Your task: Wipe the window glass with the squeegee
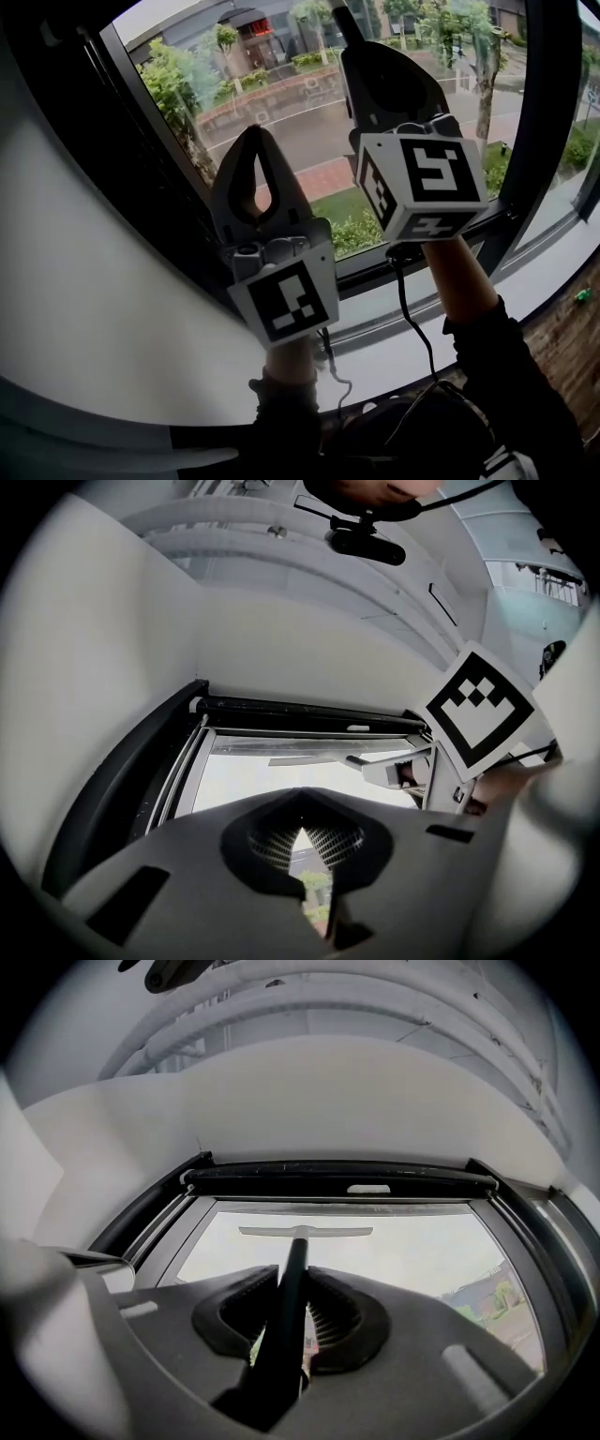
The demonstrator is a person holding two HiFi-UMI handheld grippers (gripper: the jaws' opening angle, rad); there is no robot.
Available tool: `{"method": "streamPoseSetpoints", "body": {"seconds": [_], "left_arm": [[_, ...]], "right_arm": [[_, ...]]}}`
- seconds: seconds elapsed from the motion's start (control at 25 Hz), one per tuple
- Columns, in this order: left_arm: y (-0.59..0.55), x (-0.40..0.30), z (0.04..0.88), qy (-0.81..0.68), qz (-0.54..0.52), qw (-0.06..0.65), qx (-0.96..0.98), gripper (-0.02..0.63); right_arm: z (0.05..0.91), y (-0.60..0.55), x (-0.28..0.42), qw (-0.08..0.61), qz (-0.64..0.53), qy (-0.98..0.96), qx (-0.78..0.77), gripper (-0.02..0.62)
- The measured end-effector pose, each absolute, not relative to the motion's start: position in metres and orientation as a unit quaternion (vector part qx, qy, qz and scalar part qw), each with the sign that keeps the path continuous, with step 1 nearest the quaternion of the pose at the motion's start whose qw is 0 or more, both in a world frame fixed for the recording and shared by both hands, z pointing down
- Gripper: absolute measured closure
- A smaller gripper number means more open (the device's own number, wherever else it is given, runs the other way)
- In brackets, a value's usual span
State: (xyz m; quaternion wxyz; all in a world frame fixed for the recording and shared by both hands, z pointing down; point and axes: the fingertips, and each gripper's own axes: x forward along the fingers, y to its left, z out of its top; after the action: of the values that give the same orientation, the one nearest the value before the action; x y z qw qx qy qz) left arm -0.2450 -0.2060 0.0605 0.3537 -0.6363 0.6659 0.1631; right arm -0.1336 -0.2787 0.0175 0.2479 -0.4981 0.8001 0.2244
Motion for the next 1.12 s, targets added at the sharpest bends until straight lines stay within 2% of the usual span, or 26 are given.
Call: {"method": "streamPoseSetpoints", "body": {"seconds": [1.12], "left_arm": [[-0.215, -0.236, 0.103, 0.67, 0.144, 0.331, -0.648, 0.606]], "right_arm": [[0.096, -0.273, -0.12, 0.2, 0.203, 0.815, -0.505, 0.5]]}}
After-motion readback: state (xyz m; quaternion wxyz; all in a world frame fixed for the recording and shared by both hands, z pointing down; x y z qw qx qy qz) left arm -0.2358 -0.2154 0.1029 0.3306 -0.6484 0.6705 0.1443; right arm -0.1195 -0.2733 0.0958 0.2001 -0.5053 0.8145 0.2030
